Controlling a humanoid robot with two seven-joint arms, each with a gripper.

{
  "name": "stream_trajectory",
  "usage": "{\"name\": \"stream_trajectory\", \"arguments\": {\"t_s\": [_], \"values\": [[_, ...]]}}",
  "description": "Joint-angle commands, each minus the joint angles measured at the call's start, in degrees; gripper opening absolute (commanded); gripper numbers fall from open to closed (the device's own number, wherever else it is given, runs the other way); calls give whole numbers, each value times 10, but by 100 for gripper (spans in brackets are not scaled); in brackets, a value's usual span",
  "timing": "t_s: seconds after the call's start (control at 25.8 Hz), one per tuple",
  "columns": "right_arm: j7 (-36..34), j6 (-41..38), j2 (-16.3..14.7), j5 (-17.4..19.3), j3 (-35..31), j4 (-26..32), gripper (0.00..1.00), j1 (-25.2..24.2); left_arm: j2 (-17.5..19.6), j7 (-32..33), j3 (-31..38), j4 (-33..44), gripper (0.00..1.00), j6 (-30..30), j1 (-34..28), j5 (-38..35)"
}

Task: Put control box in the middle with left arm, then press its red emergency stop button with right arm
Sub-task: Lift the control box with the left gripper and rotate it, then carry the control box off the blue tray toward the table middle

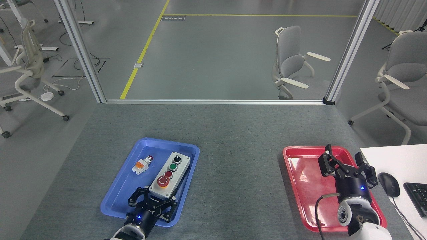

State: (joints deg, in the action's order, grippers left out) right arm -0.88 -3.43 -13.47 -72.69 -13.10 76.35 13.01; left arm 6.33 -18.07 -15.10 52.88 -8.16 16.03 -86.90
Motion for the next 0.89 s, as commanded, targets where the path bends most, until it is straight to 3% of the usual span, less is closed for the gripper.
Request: {"name": "stream_trajectory", "arguments": {"t_s": [0.0, 0.19, 0.85], "values": [[-4, 1, 0, 0, 0, -1, 98, 0, -2, -8, 6, 2, 0, 2, 8, 7], [-3, 1, 3, 0, 0, -1, 98, 0, 8, -7, 5, 10, 0, 2, 26, 102], [-4, 0, 4, -1, 0, -1, 98, -1, 58, 10, 6, 151, 0, -10, 21, 232]]}}
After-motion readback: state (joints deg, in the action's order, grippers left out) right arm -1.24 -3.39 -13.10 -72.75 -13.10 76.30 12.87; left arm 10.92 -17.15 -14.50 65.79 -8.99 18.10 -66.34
